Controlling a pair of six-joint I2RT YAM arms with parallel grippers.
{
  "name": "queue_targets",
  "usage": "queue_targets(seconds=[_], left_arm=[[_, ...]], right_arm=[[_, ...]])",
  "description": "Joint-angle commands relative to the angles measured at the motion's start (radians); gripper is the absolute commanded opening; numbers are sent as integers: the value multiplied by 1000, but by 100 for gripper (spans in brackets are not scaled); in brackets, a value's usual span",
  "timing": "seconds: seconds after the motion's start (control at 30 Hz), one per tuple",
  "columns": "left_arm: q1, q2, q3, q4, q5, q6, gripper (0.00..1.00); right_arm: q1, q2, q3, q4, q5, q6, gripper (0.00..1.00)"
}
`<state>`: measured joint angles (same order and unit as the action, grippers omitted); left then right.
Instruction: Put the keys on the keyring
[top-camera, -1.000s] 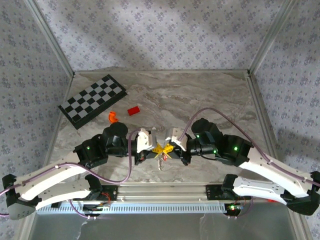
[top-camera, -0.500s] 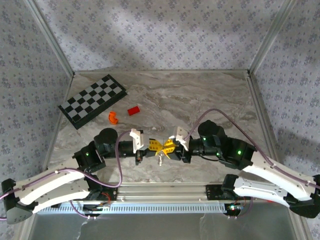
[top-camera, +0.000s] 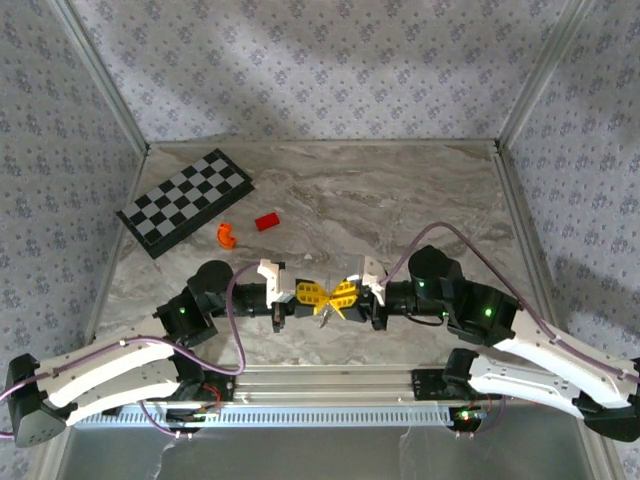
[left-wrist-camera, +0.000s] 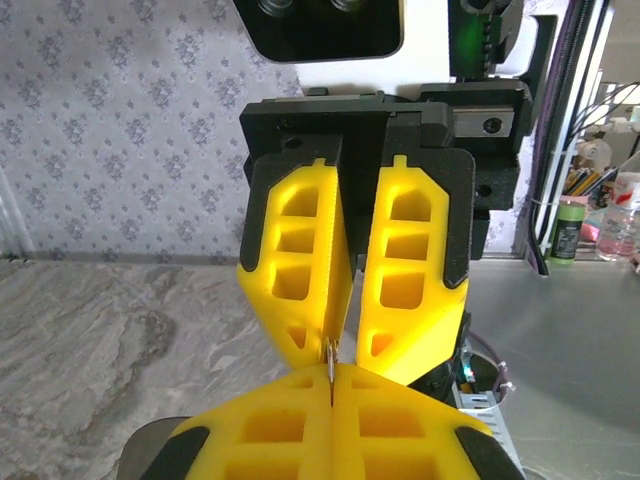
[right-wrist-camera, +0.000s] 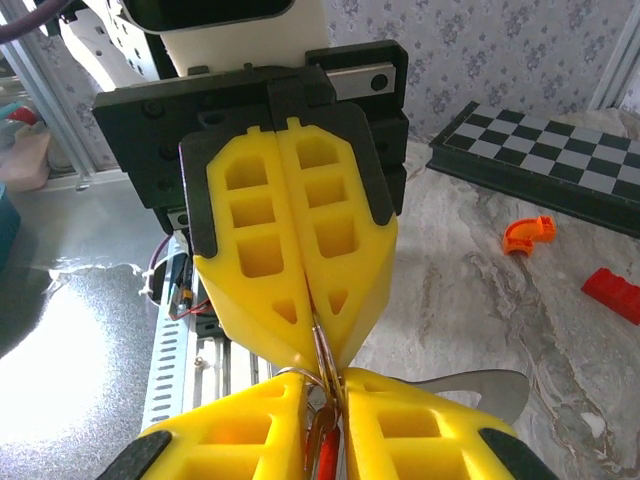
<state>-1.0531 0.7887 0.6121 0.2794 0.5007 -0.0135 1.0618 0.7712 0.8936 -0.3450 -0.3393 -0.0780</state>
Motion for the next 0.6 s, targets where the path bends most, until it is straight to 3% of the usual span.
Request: queue_targets(seconds=[0.0,0.23,0.57], left_arm=[[-3,1,31,70,93,-16,0],[-3,-2,37,49,91,-9,0],[-3,1,37,56,79,-11,0]], right_arm=[[-7,-30,-13,31,-4,4,18],[-8,-72,-17,27,-13,0,35],[-6,-47,-25,38,-66,14,27]])
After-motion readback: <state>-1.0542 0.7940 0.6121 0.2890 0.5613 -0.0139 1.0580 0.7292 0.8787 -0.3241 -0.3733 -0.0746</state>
